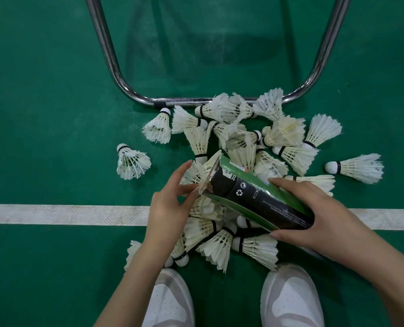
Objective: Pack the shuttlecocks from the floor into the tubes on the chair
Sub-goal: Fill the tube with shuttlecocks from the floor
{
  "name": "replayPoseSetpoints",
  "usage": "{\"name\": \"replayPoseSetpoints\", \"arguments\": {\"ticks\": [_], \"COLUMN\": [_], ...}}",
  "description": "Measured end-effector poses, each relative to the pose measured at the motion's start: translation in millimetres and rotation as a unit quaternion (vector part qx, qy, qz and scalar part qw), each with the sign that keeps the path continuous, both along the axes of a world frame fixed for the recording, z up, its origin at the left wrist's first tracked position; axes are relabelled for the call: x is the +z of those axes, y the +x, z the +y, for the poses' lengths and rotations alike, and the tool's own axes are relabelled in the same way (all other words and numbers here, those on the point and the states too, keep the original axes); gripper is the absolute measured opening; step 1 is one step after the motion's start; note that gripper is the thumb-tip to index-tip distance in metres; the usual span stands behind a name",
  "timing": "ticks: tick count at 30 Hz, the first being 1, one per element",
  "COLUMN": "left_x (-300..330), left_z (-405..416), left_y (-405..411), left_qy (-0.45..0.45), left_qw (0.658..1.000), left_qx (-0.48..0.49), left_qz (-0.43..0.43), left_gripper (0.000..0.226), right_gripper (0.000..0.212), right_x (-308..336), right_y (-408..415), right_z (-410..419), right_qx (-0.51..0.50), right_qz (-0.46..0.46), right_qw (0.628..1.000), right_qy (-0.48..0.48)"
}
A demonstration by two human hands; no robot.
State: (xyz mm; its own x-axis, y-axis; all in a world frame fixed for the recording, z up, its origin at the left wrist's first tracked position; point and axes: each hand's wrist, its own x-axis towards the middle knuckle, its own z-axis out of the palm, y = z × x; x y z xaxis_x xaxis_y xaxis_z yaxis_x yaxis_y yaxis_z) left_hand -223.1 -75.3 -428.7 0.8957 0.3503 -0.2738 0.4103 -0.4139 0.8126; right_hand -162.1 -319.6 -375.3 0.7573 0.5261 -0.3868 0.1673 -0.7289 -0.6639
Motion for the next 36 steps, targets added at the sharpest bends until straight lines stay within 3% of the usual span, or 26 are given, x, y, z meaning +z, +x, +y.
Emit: {"name": "replayPoseSetpoints", "arguments": {"ticks": [17,24,36], "left_x": [55,73,70], "left_z": [24,16,-8], "left_y": [9,10,5], "left_qy": [-0.130,-0.173,-0.220], "left_qw": [0.970,0.966,0.972], "left_qx": [0.172,0.142,0.053], "left_qz": [-0.114,-0.130,-0.065], "left_gripper": [0.052,0.053,0.052], "right_gripper": [0.079,0.078,0.077], "right_x": [2,2,3], "right_y": [1,-1,-2], "right_z": [-2,0,2], "right_qx": [-0.002,0.006,0.019], "right_qz": [0.003,-0.001,-0.004], "right_qw": [1.000,1.000,1.000], "right_qy": [-0.006,-0.012,-0.012]}}
